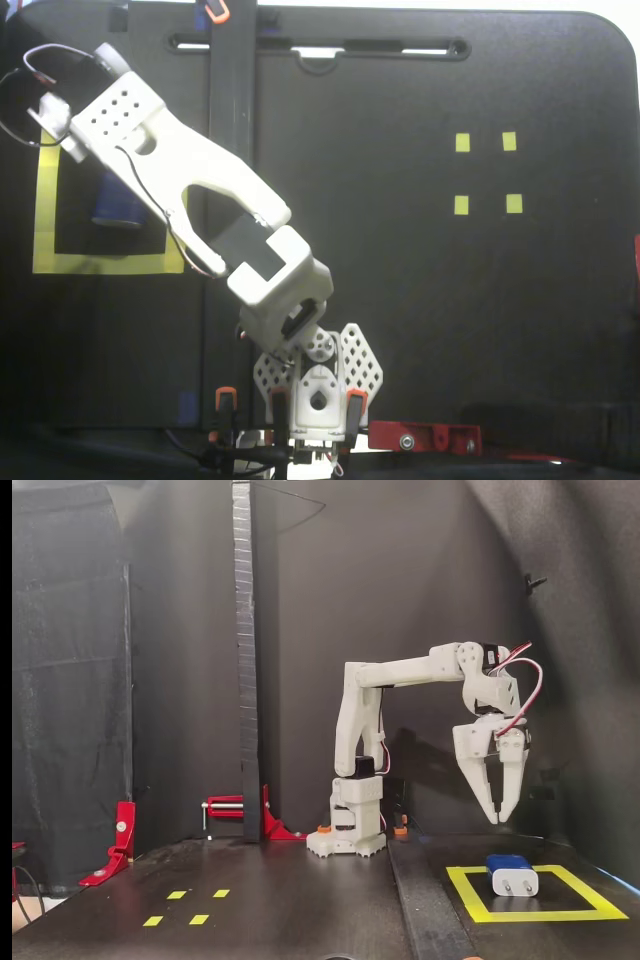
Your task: Grasp the block and place it in the designated area.
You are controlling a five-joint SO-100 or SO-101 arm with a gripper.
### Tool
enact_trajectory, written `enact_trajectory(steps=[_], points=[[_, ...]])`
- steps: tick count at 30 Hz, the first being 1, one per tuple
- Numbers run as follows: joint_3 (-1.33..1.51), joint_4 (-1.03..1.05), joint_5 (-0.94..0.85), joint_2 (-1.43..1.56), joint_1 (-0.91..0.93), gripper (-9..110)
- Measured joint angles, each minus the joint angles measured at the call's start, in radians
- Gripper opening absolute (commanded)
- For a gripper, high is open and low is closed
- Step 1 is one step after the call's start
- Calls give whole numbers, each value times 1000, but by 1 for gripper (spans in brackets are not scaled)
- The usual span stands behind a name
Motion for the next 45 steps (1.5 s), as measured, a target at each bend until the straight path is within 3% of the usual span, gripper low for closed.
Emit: enact_trajectory(steps=[6,19,38,45], points=[[0,23,190,0,8,0],[0,25,221,0,91,0],[0,-37,117,-31,736,0],[0,-41,67,-38,836,0]])
